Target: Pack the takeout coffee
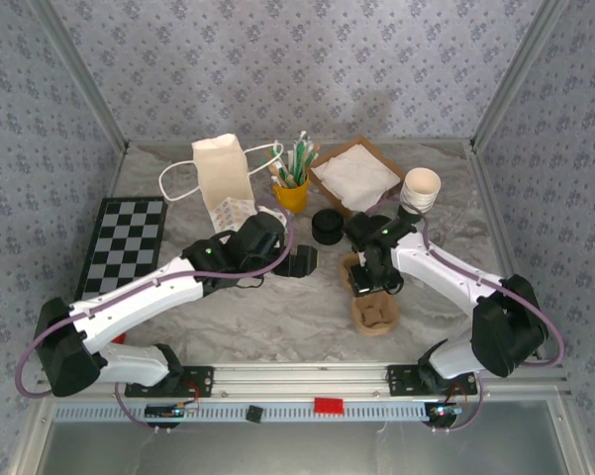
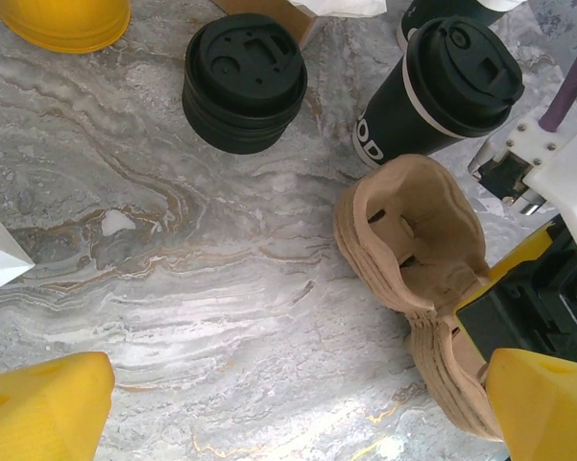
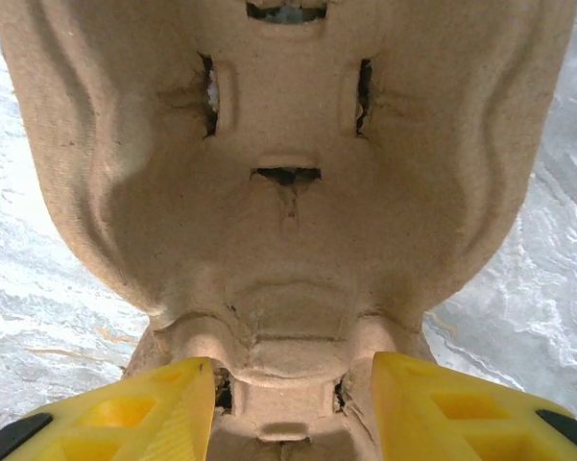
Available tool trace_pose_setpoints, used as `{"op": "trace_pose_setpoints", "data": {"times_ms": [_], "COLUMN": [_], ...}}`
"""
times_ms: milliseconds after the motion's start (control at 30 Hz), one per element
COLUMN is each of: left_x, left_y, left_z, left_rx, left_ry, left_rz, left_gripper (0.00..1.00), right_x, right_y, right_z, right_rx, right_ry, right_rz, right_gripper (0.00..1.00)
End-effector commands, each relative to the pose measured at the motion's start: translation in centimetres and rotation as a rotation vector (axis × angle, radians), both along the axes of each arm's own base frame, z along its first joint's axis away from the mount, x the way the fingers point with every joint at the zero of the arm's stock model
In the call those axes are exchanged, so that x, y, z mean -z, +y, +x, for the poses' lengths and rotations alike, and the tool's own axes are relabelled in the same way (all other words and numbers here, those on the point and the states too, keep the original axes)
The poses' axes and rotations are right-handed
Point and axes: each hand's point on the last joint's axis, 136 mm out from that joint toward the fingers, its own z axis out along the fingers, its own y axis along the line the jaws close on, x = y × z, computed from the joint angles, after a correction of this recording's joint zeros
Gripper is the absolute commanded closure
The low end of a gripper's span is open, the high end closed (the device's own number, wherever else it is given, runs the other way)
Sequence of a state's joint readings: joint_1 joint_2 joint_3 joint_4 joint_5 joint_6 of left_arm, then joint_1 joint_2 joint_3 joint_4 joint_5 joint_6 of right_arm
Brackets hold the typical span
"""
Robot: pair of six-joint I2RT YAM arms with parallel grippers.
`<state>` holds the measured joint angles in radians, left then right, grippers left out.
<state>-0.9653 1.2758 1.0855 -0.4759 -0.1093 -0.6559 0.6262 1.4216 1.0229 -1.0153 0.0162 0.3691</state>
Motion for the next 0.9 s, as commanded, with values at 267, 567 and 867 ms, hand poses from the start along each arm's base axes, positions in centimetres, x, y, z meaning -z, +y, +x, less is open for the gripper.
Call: {"op": "trace_pose_setpoints", "data": {"times_ms": [267, 567, 867], "left_x": [-1.3, -1.3, -1.7], "left_y": [-0.5, -0.7, -0.8], "left_z": [0.5, 0.6, 0.6], "left_rx": [-0.004, -0.001, 0.0], "left_ry": [-0.024, -0.021, -0.026], "left_rz": [0.0, 0.007, 0.001], "left_gripper": [0.01, 0.0, 0.01], "right_x": [1.5, 2.0, 0.2], "right_y": [-0.1, -0.3, -0.1], "right_z": [-0.1, -0.1, 0.0], "right_rx": [0.015, 0.037, 0.039], "right_ry": [0.029, 0.04, 0.012], "right_rz": [-0.018, -0.031, 0.001], "right_gripper": [0.52, 0.54, 0.62]}}
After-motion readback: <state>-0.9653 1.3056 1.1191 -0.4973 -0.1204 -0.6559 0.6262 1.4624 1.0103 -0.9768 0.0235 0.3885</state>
